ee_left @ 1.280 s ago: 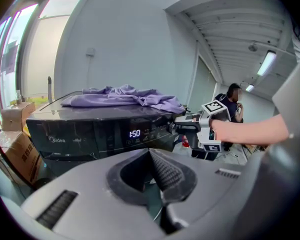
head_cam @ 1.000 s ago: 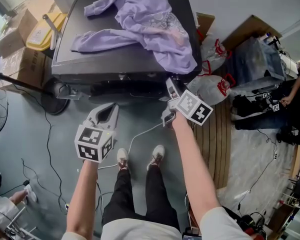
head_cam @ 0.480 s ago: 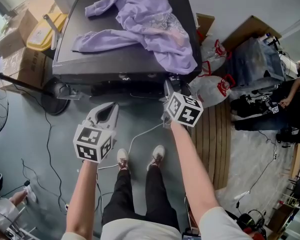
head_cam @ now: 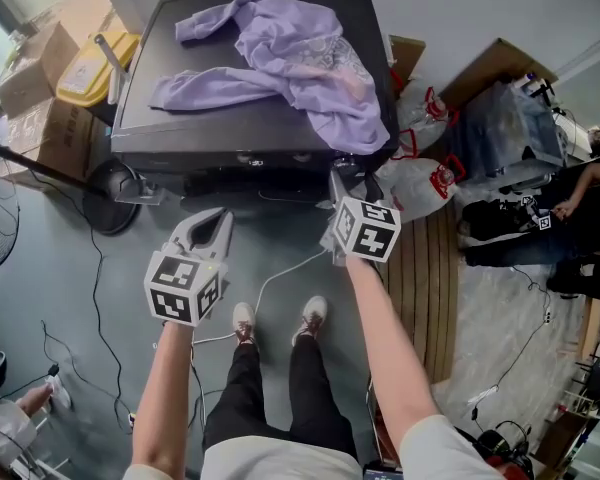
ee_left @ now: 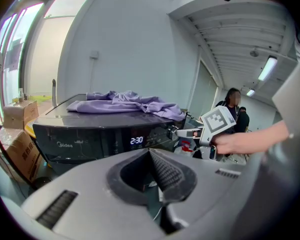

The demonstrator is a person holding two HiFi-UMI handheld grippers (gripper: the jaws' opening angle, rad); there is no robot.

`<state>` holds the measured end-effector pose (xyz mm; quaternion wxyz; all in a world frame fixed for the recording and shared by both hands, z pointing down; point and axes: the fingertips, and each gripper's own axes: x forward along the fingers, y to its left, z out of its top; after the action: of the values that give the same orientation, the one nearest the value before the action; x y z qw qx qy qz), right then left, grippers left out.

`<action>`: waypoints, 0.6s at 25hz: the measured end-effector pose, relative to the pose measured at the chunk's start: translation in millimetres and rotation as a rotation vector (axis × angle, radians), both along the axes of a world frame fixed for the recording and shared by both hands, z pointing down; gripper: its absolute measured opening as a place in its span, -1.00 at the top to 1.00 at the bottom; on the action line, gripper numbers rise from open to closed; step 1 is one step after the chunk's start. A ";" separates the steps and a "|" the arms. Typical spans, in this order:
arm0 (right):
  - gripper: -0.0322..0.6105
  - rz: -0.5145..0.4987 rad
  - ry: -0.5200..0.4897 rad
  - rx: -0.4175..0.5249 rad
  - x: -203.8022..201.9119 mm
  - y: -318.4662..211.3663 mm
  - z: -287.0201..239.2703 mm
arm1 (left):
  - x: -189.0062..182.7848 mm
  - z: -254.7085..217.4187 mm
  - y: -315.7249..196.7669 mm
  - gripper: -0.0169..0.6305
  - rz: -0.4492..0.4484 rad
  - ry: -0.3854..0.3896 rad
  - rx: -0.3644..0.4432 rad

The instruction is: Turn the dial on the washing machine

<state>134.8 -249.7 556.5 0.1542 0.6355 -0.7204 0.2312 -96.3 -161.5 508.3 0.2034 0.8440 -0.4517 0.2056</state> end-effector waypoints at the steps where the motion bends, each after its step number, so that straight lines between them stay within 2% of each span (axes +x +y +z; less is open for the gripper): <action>1: 0.02 -0.012 0.012 -0.006 2.7 5.0 -4.0 | -1.8 -3.1 0.2 0.91 -0.003 0.002 0.001; 5: 0.07 -0.091 0.075 0.005 15.3 22.2 -40.5 | -7.8 -31.8 -3.9 0.91 -0.011 0.000 0.034; 7: 0.63 -0.132 0.132 0.042 22.7 25.3 -72.2 | -12.3 -56.8 -9.3 0.91 -0.020 -0.006 0.072; 8: 0.76 -0.144 0.154 0.060 26.8 26.4 -89.4 | -15.0 -70.4 -12.2 0.91 -0.027 -0.009 0.095; 15: 0.86 -0.185 0.223 0.233 38.4 45.2 -221.9 | -24.4 -177.2 -29.4 0.91 -0.028 -0.035 0.275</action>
<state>173.2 -204.5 334.6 0.1790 0.6018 -0.7761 0.0595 -120.7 -190.9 331.1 0.0808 0.8538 -0.4909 0.1533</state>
